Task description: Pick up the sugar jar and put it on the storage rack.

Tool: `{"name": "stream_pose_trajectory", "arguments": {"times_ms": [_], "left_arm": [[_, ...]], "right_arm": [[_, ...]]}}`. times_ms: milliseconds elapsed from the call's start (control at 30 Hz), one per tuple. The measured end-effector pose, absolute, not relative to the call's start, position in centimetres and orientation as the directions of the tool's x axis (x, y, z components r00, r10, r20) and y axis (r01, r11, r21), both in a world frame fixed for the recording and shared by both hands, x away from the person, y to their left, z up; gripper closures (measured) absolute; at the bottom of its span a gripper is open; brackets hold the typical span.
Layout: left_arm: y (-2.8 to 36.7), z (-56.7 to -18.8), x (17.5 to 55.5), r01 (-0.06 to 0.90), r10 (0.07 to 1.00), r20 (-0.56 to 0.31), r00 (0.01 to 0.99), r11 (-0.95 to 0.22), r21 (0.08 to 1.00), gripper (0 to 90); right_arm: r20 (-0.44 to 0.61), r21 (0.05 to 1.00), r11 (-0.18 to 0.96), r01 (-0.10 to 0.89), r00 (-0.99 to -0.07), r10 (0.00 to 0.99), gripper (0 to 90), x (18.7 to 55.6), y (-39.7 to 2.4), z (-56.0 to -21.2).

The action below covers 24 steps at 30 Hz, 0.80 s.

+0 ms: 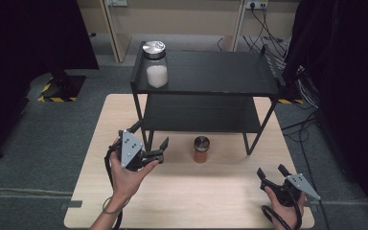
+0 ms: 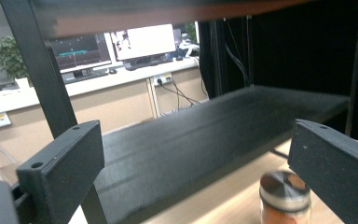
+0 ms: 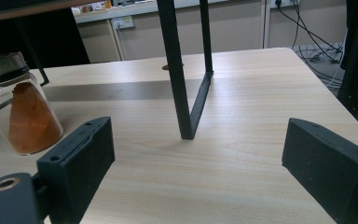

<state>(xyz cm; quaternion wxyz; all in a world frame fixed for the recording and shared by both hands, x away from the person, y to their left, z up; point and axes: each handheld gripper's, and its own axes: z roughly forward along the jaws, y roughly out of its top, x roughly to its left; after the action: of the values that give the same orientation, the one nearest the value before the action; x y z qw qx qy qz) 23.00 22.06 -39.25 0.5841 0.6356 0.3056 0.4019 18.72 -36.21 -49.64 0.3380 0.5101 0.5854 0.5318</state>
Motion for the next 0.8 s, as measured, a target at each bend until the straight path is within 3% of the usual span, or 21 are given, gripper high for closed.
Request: {"name": "stream_pose_trajectory", "arguments": {"times_ms": [467, 800], "left_arm": [[22.6, -43.9, 21.5, -0.032, 0.865, 0.139, 0.481, -0.141, 0.989, 3.3], [23.0, -48.0, 20.7, 0.031, 0.865, 0.055, 0.499, -0.081, 0.996, 3.7]], "right_arm": [[0.139, 0.968, -0.078, 0.239, -0.251, 0.958, 9.4, 18.7, -36.1, -49.6], [0.139, 0.968, -0.078, 0.237, -0.251, 0.958, 9.4, 18.7, -36.1, -49.6]]}}
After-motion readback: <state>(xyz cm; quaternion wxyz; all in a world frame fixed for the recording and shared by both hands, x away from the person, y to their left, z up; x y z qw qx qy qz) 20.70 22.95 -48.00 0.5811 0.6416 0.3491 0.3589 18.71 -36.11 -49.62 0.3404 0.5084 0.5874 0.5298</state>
